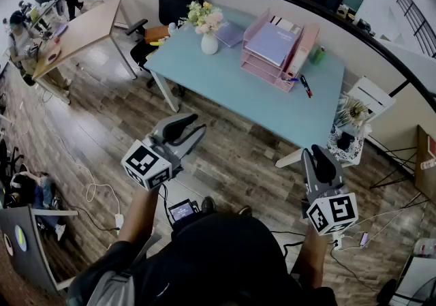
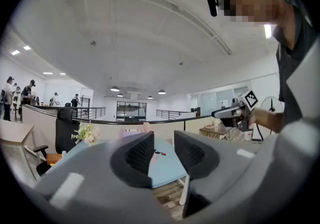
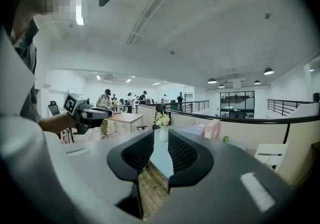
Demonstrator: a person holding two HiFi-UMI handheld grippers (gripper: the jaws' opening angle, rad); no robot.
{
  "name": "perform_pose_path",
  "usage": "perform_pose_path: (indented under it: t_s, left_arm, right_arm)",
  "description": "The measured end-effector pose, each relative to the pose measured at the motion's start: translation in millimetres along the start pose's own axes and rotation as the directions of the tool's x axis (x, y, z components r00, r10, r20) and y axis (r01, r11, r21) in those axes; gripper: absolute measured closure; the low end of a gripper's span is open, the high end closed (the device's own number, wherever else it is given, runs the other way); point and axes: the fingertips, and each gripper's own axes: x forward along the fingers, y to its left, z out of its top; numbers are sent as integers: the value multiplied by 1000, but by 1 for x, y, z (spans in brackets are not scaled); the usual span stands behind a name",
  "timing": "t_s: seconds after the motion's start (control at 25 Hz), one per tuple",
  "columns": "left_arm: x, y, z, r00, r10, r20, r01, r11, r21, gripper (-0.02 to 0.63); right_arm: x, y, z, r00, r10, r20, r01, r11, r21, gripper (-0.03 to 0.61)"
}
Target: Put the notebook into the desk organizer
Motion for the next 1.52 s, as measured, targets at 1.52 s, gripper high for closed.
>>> perform_pose_path:
  t_s: [1.52]
  left_arm:
    - [7,72,-18,1000,-19,-5,19,1000,-10,431]
  right_arm:
    - [91,13,7,999,25,24,-27,998,56,446]
